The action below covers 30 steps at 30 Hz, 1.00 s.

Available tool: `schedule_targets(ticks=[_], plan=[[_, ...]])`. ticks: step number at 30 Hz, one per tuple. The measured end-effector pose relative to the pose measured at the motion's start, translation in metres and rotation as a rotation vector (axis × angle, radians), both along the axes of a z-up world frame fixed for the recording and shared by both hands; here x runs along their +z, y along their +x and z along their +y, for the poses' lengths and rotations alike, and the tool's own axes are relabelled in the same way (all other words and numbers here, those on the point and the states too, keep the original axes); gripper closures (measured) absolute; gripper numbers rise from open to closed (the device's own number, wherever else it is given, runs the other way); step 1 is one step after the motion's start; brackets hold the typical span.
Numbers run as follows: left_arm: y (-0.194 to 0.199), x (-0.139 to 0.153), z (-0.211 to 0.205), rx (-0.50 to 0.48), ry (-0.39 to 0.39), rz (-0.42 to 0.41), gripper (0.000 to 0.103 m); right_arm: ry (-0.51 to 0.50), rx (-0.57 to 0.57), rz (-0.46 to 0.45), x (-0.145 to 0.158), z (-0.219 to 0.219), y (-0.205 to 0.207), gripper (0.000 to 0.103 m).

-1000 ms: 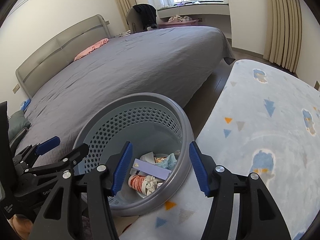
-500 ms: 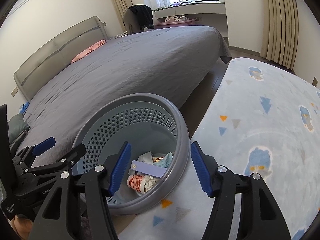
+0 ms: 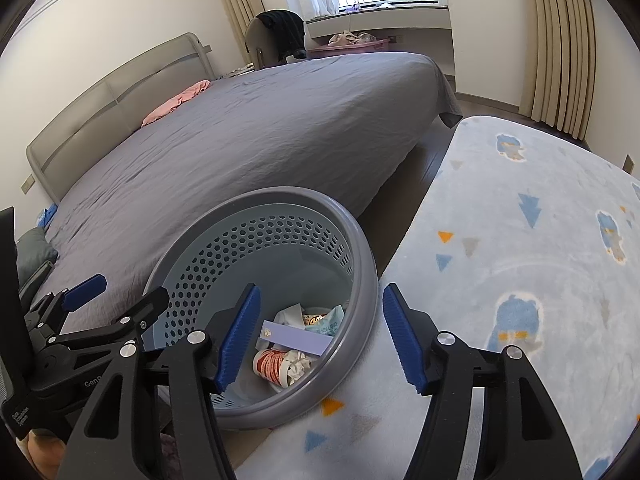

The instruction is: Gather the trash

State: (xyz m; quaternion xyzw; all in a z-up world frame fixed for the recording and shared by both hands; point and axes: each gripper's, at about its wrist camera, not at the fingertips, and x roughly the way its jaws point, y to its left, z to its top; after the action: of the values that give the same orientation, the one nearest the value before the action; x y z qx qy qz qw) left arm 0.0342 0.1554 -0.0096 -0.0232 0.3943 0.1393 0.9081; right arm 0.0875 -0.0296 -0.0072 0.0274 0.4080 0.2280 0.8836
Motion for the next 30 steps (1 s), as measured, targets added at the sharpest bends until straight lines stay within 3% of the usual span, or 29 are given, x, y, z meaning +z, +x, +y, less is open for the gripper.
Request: schedule_targets(ticks=[30], plan=[[-0.0025, 0.0037, 0.0017, 0.003, -0.006, -0.017, 0.006, -0.004, 0.000, -0.001, -0.0001, 0.0011, 0.0000, 0.042]])
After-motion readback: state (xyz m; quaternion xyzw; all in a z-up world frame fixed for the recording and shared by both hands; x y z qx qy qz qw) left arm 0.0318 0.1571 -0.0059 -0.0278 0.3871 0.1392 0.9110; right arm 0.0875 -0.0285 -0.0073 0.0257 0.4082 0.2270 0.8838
